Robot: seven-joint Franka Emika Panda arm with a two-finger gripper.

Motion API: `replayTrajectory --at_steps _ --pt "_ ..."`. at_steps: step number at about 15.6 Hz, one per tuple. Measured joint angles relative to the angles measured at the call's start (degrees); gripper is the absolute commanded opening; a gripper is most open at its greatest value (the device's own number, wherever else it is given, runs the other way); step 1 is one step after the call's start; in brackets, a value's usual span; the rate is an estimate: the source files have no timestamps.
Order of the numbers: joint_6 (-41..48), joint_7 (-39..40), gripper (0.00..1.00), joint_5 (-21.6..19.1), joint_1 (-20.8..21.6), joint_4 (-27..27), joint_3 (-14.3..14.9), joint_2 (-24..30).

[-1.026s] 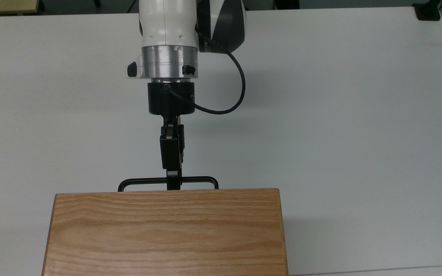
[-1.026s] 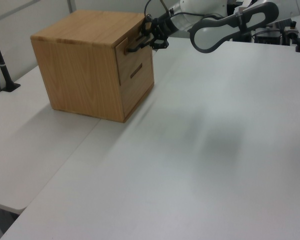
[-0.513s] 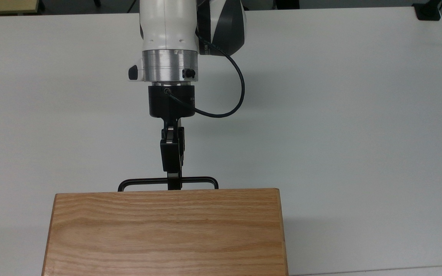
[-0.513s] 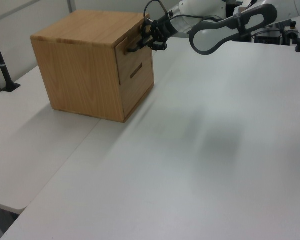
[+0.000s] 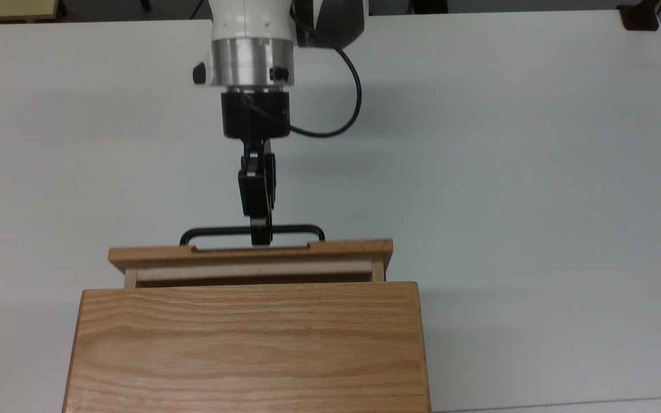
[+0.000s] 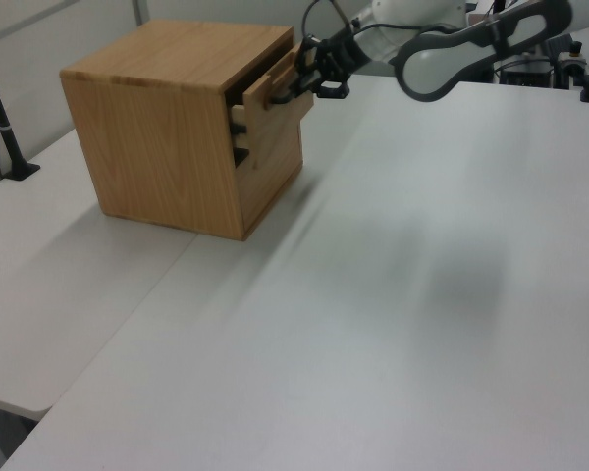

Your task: Open the drawer by sliding it

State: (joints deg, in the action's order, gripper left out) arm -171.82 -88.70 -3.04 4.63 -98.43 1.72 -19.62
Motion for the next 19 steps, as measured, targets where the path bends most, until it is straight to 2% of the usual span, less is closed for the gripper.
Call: replayTrajectory --at_steps 5,7,12,14,15,16,17,18,19 --pt "0.2 0.0 0.08 -1.1 -0.2 -13.6 0.0 10.9" --pt "1.2 0.0 0.10 -1.1 -0.5 -17.3 0.0 14.4" --pt "12.0 0.1 0.13 -1.1 -1.7 -19.2 0.1 19.9" --pt "13.4 0.2 0.19 -1.1 -1.9 -19.6 0.2 20.6" --pt "13.5 0.3 0.41 -1.1 -1.9 -19.6 0.2 20.6" --pt "13.6 0.3 0.74 -1.2 -2.0 -19.6 0.2 20.6" --pt "13.6 -0.1 0.83 -1.4 -2.1 -19.6 0.3 20.7" --pt "13.8 -0.2 0.87 -1.7 -2.3 -19.5 0.5 20.9" --pt "14.3 -0.4 1.00 -1.9 -2.4 -19.3 0.9 21.2"
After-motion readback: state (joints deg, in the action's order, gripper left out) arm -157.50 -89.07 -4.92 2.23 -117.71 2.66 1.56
